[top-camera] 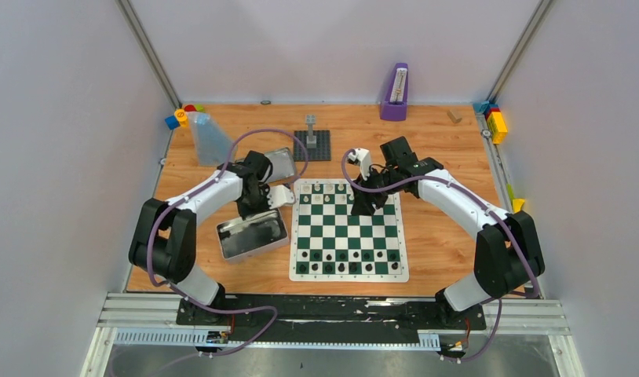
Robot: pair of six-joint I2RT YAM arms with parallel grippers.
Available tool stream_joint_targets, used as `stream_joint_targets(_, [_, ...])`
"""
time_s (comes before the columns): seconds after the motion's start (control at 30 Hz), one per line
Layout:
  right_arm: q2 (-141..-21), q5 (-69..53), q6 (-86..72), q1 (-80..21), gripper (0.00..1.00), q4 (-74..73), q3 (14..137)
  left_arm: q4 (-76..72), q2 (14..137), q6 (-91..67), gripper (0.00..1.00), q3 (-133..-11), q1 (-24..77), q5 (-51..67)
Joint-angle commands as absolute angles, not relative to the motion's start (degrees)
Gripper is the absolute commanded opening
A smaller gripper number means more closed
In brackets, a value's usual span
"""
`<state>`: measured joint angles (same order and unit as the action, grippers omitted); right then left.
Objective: Set up the chess pieces on the board
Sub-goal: Adjust the storage box at the center of the board.
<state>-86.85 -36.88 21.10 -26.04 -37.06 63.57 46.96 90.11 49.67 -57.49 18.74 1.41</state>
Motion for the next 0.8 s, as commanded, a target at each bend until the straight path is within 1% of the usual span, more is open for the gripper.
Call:
stream_joint_targets(0.0, [-85.05, -36.89, 22.02, -25.58, 0.50, -35.03, 63.21, 45.60, 89.82, 61.26, 0.17, -60.04, 22.38, -1.69])
stream_joint_targets(0.1, [-84.97, -36.45, 22.22, -25.49, 0.50, -34.99, 63.04, 45.01, 91.08, 64.52, 0.19, -61.90, 23.31, -3.21])
stream_joint_targets(0.23, [-84.91, -36.32, 22.28, -25.24, 0.50, -34.94, 62.95, 45.35, 92.69, 62.32, 0.37, -64.95, 23.40, -2.71])
stream_joint_targets(0.27, [-84.78, -36.27, 22.30, -25.23, 0.50, -34.90, 62.94, 45.22, 92.69, 61.39, 0.45, -65.35, 23.17, -2.48])
stream_joint_targets(0.3, [-84.70, -36.27, 22.28, -25.18, 0.50, -34.89, 62.89, 44.70, 91.95, 59.36, 0.48, -65.75, 22.96, -2.25])
stream_joint_targets(0.33, [-84.65, -36.30, 22.20, -25.22, 0.50, -34.94, 62.85, 44.46, 91.46, 58.20, 0.54, -65.97, 22.33, -1.35])
stream_joint_targets(0.43, [-84.29, -36.42, 22.23, -25.14, 0.50, -34.95, 62.68, 45.25, 87.32, 52.82, 0.63, -67.15, 19.84, 1.89])
stream_joint_targets(0.5, [-84.06, -36.45, 22.24, -25.14, 0.50, -34.86, 62.58, 47.24, 84.23, 50.69, 0.67, -67.44, 17.74, 4.97])
stream_joint_targets(0.57, [-84.05, -36.38, 22.24, -25.14, 0.50, -34.87, 62.59, 49.43, 80.90, 49.75, 0.67, -66.14, 16.59, 6.69])
stream_joint_targets(0.77, [-84.05, -36.52, 22.20, -25.14, 0.49, -34.72, 62.51, 51.66, 73.01, 48.96, 0.60, -56.47, 16.35, 6.72])
